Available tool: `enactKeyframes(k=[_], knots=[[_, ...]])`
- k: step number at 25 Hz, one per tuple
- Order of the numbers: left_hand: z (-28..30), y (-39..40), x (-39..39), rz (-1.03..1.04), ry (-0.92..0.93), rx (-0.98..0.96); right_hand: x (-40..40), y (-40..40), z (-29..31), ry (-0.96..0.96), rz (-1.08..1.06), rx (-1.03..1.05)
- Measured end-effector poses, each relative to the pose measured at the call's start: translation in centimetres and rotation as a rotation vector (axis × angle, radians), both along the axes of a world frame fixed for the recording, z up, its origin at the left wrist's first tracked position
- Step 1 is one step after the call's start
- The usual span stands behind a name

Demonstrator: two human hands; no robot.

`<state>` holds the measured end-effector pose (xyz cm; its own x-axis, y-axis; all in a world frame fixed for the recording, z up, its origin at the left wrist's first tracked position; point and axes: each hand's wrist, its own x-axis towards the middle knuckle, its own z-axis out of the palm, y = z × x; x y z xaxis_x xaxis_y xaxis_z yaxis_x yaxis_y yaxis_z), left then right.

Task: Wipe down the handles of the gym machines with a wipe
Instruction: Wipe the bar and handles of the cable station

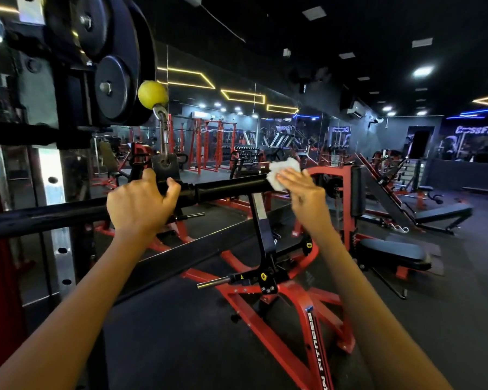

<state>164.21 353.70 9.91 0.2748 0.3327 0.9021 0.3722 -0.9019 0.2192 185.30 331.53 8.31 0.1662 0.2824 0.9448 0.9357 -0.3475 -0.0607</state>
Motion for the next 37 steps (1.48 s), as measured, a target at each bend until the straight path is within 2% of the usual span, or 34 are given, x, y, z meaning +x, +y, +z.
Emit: enactKeyframes(k=[3, 5, 11, 16, 19, 21, 24, 27, 31, 35, 37], knots=[[0.0, -0.1, 0.3, 0.019, 0.007, -0.016, 2.5, -1.8, 1.0, 0.073, -0.011, 0.004], [0.0, -0.2, 0.5, 0.033, 0.003, -0.017, 2.0, -1.0, 1.0, 0.016, -0.002, 0.001], [0.1, 0.0, 0.7, 0.114, 0.029, 0.035, -2.4, 5.6, -0.6, -0.106, 0.172, 0.018], [0.2, -0.2, 0.5, 0.185, 0.101, 0.034, -7.8, 11.4, -0.8, -0.100, 0.335, -0.016], [0.2, -0.4, -0.1, 0.225, 0.047, 0.088, -9.4, 12.3, -0.6, -0.085, 0.394, -0.052], [0.2, -0.2, -0.7, 0.179, 0.122, 0.086, -9.2, 12.0, -0.2, -0.069, 0.421, -0.060], [1.0, 1.1, -2.9, 0.099, 0.349, 0.002, -9.1, 12.1, 0.4, -0.030, 0.414, -0.050], [1.0, 4.6, -8.5, 0.164, 0.507, 0.029, -9.9, 12.8, 0.4, 0.001, 0.398, -0.032], [0.3, 8.5, -14.7, 0.182, 0.503, 0.240, -11.4, 14.3, -0.2, 0.039, 0.383, 0.051], [-0.4, 8.2, -15.3, 0.228, 0.518, 0.279, -15.7, 17.1, -1.3, 0.041, 0.323, 0.264], [-1.6, 8.5, -15.7, 0.218, 0.550, 0.217, -19.0, 18.9, -2.2, -0.024, 0.328, 0.236]])
